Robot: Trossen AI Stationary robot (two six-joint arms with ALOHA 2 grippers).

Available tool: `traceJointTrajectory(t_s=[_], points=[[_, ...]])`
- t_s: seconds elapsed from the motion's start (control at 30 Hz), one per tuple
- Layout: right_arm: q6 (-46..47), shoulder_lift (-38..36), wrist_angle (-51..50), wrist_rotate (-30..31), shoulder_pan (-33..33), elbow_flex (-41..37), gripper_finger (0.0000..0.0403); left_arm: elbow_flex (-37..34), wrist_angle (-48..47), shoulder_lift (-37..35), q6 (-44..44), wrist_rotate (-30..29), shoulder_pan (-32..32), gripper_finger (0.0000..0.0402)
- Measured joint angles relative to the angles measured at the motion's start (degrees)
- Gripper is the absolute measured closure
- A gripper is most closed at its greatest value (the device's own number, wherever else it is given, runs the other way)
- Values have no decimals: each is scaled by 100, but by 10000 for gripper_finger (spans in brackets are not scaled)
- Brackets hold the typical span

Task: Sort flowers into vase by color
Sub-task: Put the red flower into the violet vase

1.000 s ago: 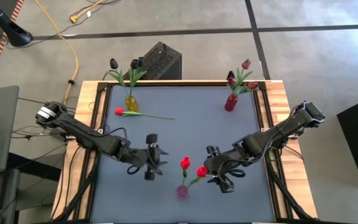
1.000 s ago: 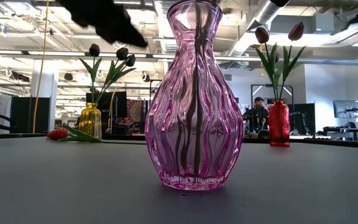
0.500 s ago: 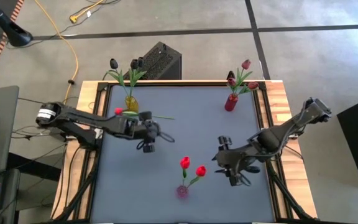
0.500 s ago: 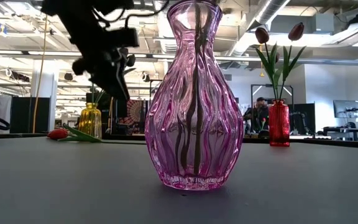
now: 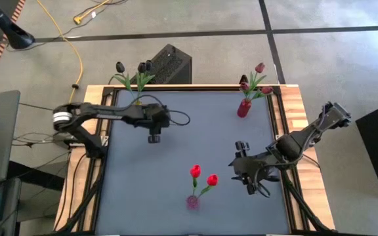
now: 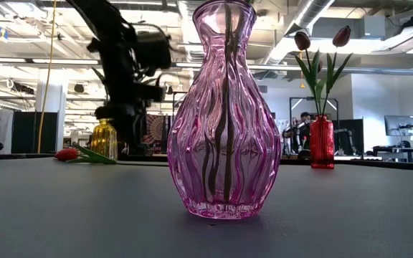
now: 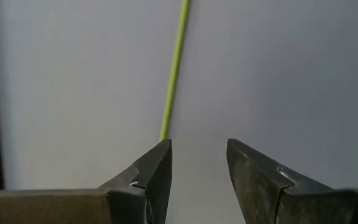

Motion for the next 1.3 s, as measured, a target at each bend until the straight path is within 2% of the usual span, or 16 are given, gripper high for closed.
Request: traceJointTrajectory(t_s=[0.27,0.5,0.73,0.87,1.03,1.2,1.3], points=[[-39,-193,-126,270,-24,-181,159,630,-528,930,480,-358,462,258],[-37,-431,-95,377,-26,-349,159,896,-874,1299,814,211,931,258],[-35,-683,88,424,-26,-606,159,933,-1116,1656,823,191,985,269],[-37,-713,144,434,-26,-621,159,930,-1130,1711,825,229,939,301],[-37,-713,186,433,-26,-621,159,966,-1256,1720,820,305,900,384],[7,-710,194,433,-26,-621,159,1189,-1433,1699,718,512,855,397],[45,-710,202,433,-26,-621,159,1382,-1502,1598,634,954,720,400]])
